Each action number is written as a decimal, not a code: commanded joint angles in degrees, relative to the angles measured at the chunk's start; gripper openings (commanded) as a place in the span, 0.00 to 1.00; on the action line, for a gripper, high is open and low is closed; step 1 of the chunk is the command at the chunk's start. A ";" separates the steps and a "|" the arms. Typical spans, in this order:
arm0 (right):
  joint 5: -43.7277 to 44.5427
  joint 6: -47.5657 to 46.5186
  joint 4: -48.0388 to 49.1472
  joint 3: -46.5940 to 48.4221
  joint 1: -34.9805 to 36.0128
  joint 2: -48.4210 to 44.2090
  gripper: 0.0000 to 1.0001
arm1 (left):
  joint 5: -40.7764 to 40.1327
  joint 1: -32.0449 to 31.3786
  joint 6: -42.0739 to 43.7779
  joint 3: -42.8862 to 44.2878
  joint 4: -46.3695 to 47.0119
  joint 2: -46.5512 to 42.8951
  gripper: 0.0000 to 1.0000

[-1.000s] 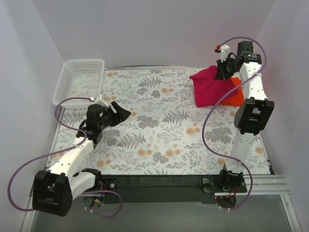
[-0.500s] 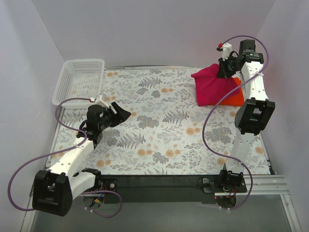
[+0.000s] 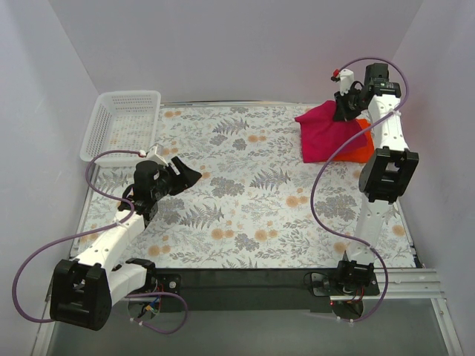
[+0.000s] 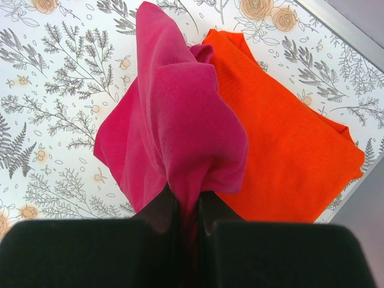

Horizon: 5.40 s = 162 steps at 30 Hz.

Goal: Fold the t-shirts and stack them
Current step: Neatly place the folded tshirt to the corner

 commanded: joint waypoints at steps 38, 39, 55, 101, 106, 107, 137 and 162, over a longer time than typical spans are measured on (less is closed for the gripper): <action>-1.11 0.66 3.61 1.50 -0.61 -4.78 0.01 | 0.24 0.47 0.44 -0.72 0.48 -0.09 0.59; -0.76 0.66 3.79 1.59 -0.70 -4.51 0.01 | 0.07 0.47 0.52 -0.64 0.48 -0.17 0.59; 4.51 0.66 9.15 1.50 -1.49 1.73 0.01 | 0.16 0.47 0.52 -0.46 0.39 0.53 0.59; 27.55 11.82 32.00 -10.08 -4.31 2.27 0.68 | 0.77 0.47 0.26 -0.02 0.48 1.67 0.59; 13.18 7.78 31.92 -18.08 -4.92 -3.45 0.51 | 1.91 0.47 0.00 0.51 1.09 1.67 0.59; 12.44 7.60 31.57 -18.62 -5.01 -3.46 0.34 | 2.09 0.47 -0.09 0.59 1.18 1.85 0.59; 16.66 11.12 30.15 -5.60 -7.83 9.31 0.43 | 5.34 0.47 -1.41 -0.02 5.23 5.01 0.59; -6.29 19.38 27.70 -18.26 0.61 4.11 0.27 | 5.08 0.47 -1.23 0.16 3.90 3.87 0.59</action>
